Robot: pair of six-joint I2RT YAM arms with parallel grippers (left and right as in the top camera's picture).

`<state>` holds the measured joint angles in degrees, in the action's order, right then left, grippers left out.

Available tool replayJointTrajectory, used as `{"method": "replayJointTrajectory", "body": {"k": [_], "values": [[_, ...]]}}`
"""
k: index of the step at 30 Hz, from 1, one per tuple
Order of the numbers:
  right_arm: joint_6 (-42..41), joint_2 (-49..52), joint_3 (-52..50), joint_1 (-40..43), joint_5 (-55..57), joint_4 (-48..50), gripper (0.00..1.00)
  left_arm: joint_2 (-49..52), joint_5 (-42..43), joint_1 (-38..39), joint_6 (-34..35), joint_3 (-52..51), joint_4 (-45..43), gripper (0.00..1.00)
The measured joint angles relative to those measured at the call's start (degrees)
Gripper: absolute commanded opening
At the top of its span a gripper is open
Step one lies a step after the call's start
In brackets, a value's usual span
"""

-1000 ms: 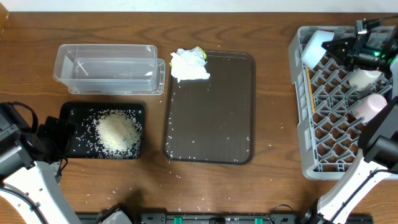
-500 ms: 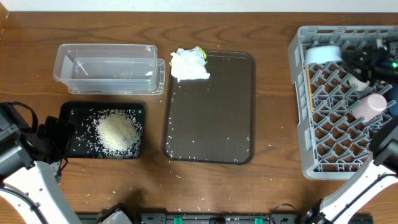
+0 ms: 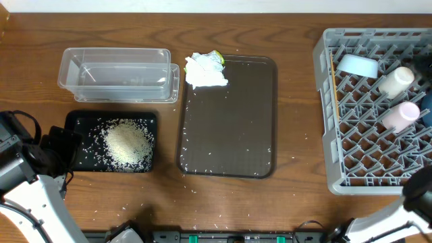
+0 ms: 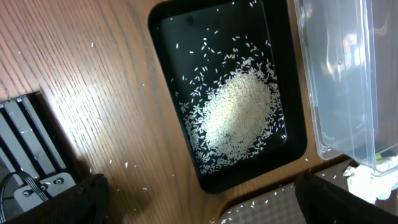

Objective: Sort waste into correct bins and load items into the dishwasher rack

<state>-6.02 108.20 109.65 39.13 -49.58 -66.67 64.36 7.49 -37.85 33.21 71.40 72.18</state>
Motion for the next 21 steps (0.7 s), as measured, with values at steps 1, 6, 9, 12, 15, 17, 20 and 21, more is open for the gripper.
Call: {"method": "replayJointTrajectory", "body": {"k": [1, 6, 9, 12, 15, 17, 20, 21], "values": [[0.1, -1.5, 0.0, -0.6, 1.0, 1.4, 0.21, 0.0, 0.0, 0.0, 0.0, 0.0, 0.0, 0.98], [-3.8, -3.6, 0.2, -6.9, 12.7, 7.9, 0.01, 0.0, 0.0, 0.0, 0.0, 0.0, 0.0, 0.98], [-7.0, -1.7, 0.2, -11.8, 21.6, 12.5, 0.01, 0.0, 0.0, 0.0, 0.0, 0.0, 0.0, 0.98], [-8.7, 1.4, 0.2, -17.0, 29.0, 17.8, 0.02, 0.0, 0.0, 0.0, 0.0, 0.0, 0.0, 0.98], [-9.8, 4.7, 0.2, -21.0, 34.9, 21.8, 0.04, 0.0, 0.0, 0.0, 0.0, 0.0, 0.0, 0.98], [-10.1, 7.0, 0.2, -23.2, 38.2, 23.6, 0.06, 0.0, 0.0, 0.0, 0.0, 0.0, 0.0, 0.98], [-10.6, 9.8, 0.1, -25.2, 41.8, 24.2, 0.04, 0.0, 0.0, 0.0, 0.0, 0.0, 0.0, 0.98], [-10.8, 10.6, 0.1, -25.6, 42.9, 24.1, 0.04, 0.0, 0.0, 0.0, 0.0, 0.0, 0.0, 0.98]]}}
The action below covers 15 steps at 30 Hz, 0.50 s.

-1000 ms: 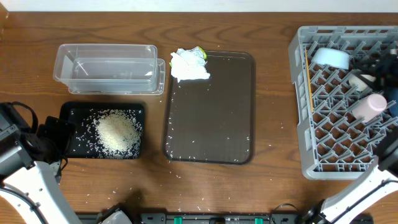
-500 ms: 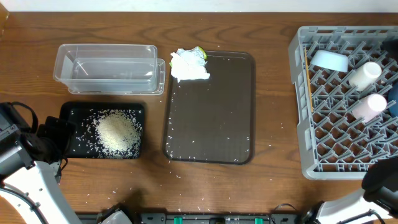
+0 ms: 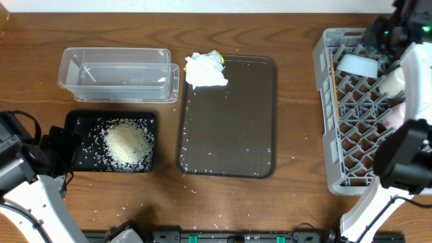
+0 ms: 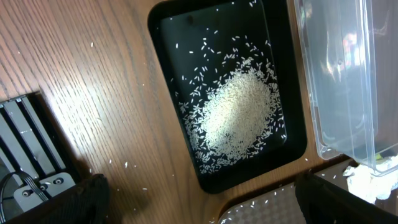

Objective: Sort waste into correct bins and load items into the dishwasher rack

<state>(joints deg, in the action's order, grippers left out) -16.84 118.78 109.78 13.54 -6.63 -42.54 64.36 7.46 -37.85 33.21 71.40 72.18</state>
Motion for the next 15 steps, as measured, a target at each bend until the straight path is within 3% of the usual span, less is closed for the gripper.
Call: {"method": "replayJointTrajectory", "body": {"k": [15], "values": [[-0.8, 1.4, -0.1, -0.2, 3.9, -13.5, 0.01, 0.0, 0.0, 0.0, 0.0, 0.0, 0.0, 0.98]]}}
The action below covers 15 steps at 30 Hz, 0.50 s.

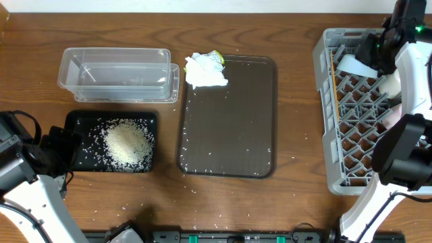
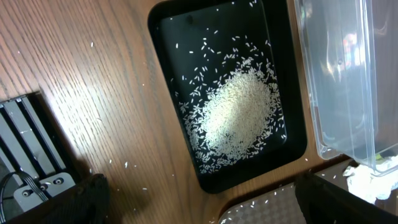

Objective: Sort waste into correct bins and load items into the dishwasher rack

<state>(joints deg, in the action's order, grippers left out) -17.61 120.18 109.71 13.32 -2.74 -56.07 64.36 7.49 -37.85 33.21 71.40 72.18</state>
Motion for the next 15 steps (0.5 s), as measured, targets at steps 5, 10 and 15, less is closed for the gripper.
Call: {"method": "replayJointTrajectory", "body": {"k": [5, 10, 15], "values": [[0.0, 0.0, 0.0, 0.0, -0.1, -3.8, 0.01, 0.0, 0.0, 0.0, 0.0, 0.0, 0.0, 0.98], [0.0, 0.0, 0.0, 0.0, -2.9, -3.0, 0.01, 0.0, 0.0, 0.0, 0.0, 0.0, 0.0, 0.98], [0.0, 0.0, 0.0, 0.0, -4.9, 5.7, 0.01, 0.0, 0.0, 0.0, 0.0, 0.0, 0.0, 0.98]]}}
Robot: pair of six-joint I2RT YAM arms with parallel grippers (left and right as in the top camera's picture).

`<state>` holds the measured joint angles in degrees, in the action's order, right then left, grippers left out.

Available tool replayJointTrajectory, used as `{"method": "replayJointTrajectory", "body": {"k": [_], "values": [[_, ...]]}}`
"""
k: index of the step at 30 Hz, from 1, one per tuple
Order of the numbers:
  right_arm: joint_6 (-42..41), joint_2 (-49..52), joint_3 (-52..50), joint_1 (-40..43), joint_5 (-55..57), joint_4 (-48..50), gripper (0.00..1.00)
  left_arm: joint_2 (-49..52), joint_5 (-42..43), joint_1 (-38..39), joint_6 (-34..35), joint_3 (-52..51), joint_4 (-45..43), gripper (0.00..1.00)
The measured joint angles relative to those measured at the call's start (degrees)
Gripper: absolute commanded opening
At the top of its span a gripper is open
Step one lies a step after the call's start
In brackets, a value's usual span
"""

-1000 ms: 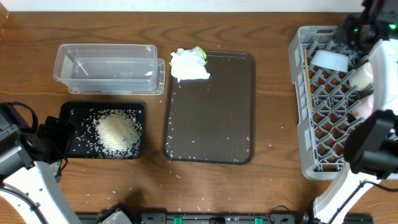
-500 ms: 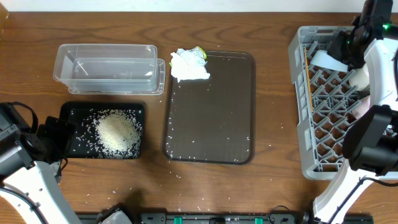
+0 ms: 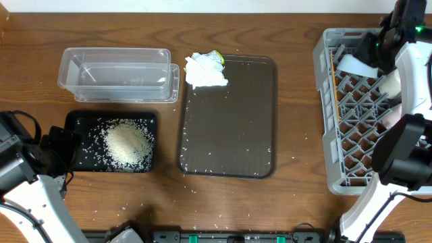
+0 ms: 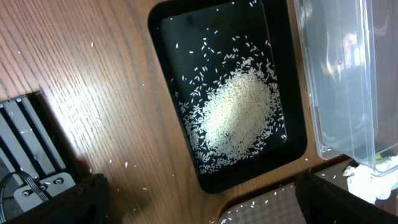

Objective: Sort waste into correct bins and load items into the dishwasher rack

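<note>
A crumpled white tissue (image 3: 204,70) with a green scrap lies at the far left corner of the brown tray (image 3: 229,145). The grey dishwasher rack (image 3: 324,101) on the right holds a white bowl (image 3: 358,65), a white cup (image 3: 396,79) and a pink cup (image 3: 401,115). My right gripper (image 3: 379,42) hovers over the rack's far end just behind the bowl; its jaws are too dark to read. My left gripper (image 4: 205,208) stands open and empty at the left table edge, beside the black tray of rice (image 4: 239,112).
A clear plastic container (image 3: 115,73) sits behind the black rice tray (image 3: 111,140). Loose rice grains are scattered on the brown tray and the wood near the front edge. The right arm (image 3: 413,88) stretches across the rack's right side.
My right gripper has shifted slightly toward the far edge, away from the white bowl's rim. The left arm and all objects are where they were.
At first my right arm was low at the front right corner, off the rack. Then it stood over the rack's far end, then its gripper was at the white bowl's edge. It now hovers just behind the bowl, which has not moved. The left arm stayed still.
</note>
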<state>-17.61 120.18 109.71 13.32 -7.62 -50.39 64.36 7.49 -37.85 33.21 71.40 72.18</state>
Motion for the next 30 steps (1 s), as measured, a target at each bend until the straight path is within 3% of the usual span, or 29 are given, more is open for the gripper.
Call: {"method": "replayJointTrajectory", "body": {"k": [10, 30], "values": [[0.0, 0.5, 0.0, 0.0, 2.3, 4.9, 0.01, 0.0, 0.0, 0.0, 0.0, 0.0, 0.0, 0.98], [0.0, 1.0, -0.2, 0.0, -0.7, -14.3, 0.01, 0.0, 0.0, 0.0, 0.0, 0.0, 0.0, 0.98]]}}
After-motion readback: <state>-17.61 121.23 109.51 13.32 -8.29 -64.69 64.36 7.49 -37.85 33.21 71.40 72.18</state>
